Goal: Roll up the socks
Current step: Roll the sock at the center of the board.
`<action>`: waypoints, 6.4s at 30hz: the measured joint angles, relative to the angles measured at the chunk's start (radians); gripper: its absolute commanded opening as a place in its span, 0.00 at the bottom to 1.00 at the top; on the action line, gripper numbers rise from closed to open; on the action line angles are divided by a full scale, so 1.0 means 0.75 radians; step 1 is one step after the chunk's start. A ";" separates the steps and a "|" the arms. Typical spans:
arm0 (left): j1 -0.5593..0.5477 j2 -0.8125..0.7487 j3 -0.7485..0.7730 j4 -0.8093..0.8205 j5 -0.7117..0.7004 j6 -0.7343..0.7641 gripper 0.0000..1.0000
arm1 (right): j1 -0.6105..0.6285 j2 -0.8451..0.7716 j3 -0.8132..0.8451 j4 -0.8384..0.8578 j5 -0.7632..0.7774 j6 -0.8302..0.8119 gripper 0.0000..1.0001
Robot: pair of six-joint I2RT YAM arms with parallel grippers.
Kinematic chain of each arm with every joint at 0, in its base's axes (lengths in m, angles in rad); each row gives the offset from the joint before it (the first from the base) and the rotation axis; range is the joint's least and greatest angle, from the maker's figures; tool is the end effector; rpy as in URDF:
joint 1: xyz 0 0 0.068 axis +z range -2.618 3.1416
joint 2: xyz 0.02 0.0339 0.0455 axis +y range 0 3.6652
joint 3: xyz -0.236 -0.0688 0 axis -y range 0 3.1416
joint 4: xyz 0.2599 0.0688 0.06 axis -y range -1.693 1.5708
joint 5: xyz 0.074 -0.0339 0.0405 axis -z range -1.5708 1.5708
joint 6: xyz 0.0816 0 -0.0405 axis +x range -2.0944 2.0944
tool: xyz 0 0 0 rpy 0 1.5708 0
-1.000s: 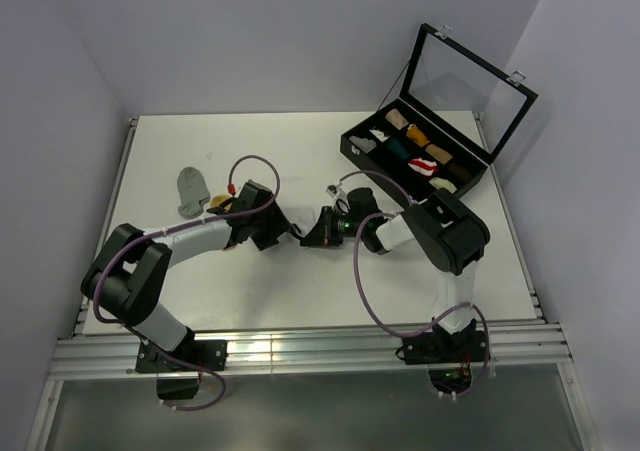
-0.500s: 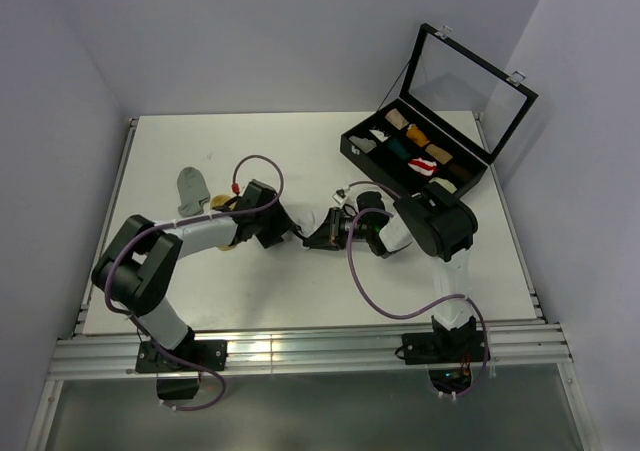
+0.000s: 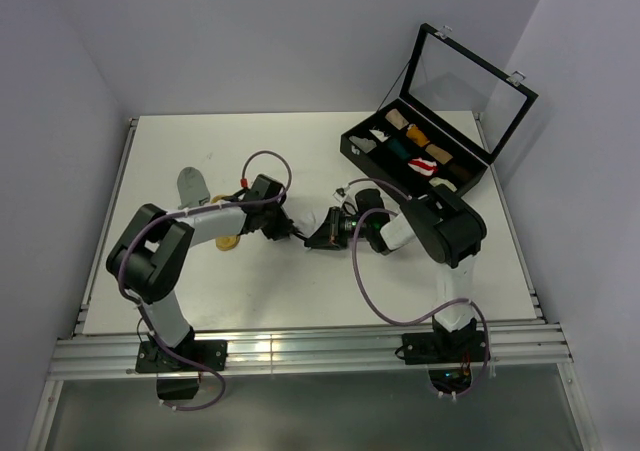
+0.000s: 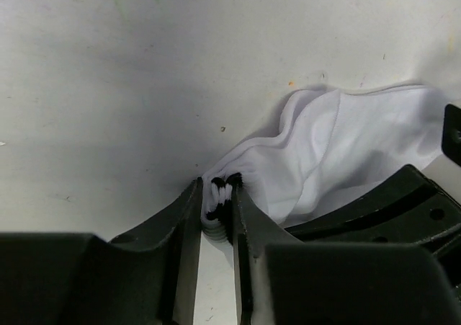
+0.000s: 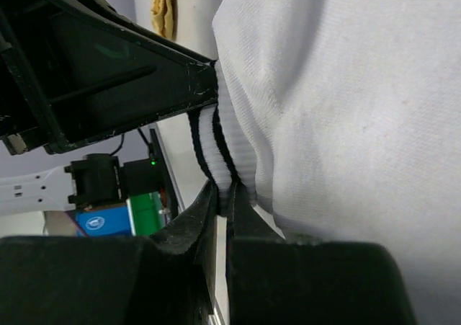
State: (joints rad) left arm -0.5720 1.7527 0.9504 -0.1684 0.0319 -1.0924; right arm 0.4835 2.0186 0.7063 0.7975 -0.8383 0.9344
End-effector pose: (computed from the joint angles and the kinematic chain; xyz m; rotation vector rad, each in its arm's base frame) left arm 0.3133 -0.2048 0.0721 -0.6787 2.6008 -0.6438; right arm 0.2892 0.2204 0.0270 -0.0686 2.3807 1.6548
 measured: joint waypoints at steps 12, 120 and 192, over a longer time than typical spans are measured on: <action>-0.011 0.084 0.169 -0.193 0.016 0.130 0.04 | 0.138 -0.422 0.020 -0.547 0.438 -0.447 0.52; -0.049 0.007 -0.006 0.052 -0.025 -0.101 0.24 | -0.065 0.042 0.082 -0.094 -0.114 -0.090 0.00; -0.026 -0.036 0.063 -0.191 -0.016 -0.008 0.65 | 0.664 -0.433 0.082 -0.758 1.537 -1.084 0.00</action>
State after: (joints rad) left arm -0.5919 1.7260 0.9977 -0.3115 0.0196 -1.0981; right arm 0.9813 1.6939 0.7677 0.2287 0.3141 0.1211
